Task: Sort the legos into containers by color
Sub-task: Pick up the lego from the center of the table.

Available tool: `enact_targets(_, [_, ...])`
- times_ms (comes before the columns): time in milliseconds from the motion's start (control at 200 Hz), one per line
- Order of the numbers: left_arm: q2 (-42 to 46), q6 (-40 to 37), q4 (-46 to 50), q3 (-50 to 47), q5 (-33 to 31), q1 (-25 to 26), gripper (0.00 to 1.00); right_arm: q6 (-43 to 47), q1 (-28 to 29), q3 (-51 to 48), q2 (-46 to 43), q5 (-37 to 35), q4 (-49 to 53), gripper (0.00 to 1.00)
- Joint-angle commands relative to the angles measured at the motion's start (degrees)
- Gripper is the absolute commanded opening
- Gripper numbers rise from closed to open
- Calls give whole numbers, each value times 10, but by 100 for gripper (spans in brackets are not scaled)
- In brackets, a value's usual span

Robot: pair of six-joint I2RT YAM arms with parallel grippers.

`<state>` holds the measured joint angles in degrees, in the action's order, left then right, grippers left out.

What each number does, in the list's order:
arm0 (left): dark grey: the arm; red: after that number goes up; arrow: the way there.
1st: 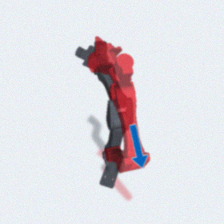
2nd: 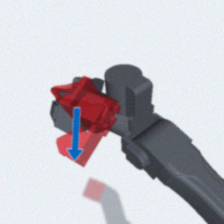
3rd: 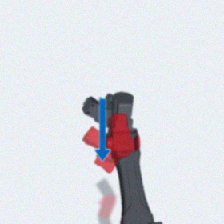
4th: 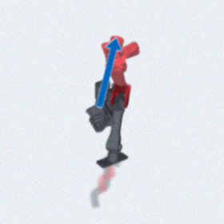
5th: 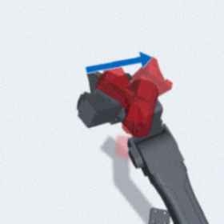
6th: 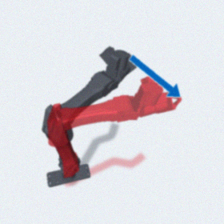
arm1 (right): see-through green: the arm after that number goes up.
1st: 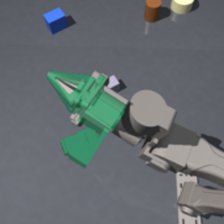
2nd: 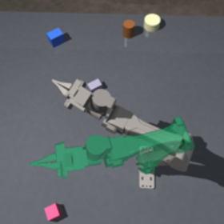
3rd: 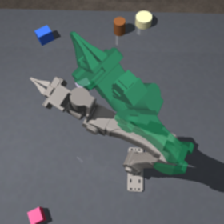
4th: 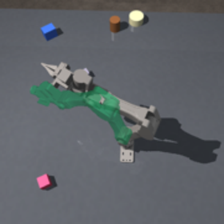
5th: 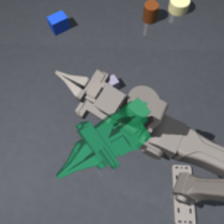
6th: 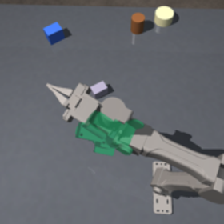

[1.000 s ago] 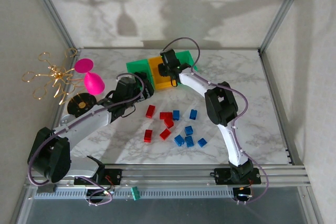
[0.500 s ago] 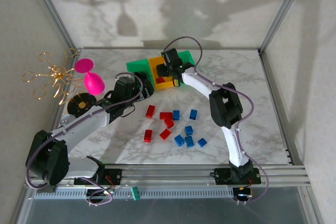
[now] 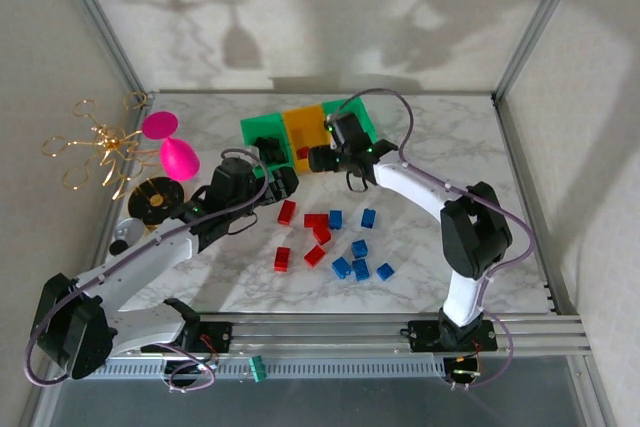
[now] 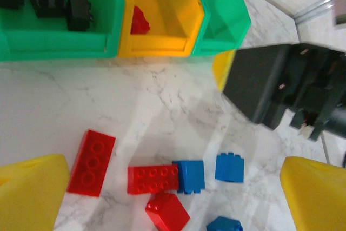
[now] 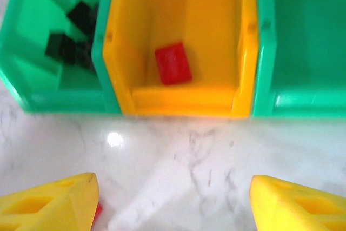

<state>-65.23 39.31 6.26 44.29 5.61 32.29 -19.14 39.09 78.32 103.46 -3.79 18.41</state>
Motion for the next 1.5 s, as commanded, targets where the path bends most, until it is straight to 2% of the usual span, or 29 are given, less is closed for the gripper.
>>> enact_targets(0, [33, 23, 32, -24, -5, 14, 100, -24, 37, -48, -33, 15, 21, 74])
enact_targets(310, [129, 76, 73, -102, -35, 22, 100, -89, 110, -149, -61, 24, 3, 71])
enact_targets(516, [182, 99, 95, -137, -57, 22, 100, -107, 144, -145, -39, 30, 2, 65])
enact_targets(626, [188, 106, 102, -146, -62, 22, 100, -128, 154, -127, -27, -9, 30, 63])
enact_targets(921, [181, 102, 97, -144, -60, 22, 100, -147, 162, -149, -27, -47, 79, 61])
enact_targets(1196, [174, 103, 96, -144, -60, 22, 100, -124, 183, -114, 15, -32, 84, 50])
enact_targets(1287, [183, 106, 105, -146, -70, 22, 100, -121, 185, -106, 23, -41, 91, 44])
enact_targets(1387, [191, 107, 106, -151, -72, 22, 100, -114, 185, -103, 20, -52, 95, 32])
enact_targets(1497, [194, 105, 105, -150, -71, 22, 100, -109, 184, -101, 1, -64, 95, 27])
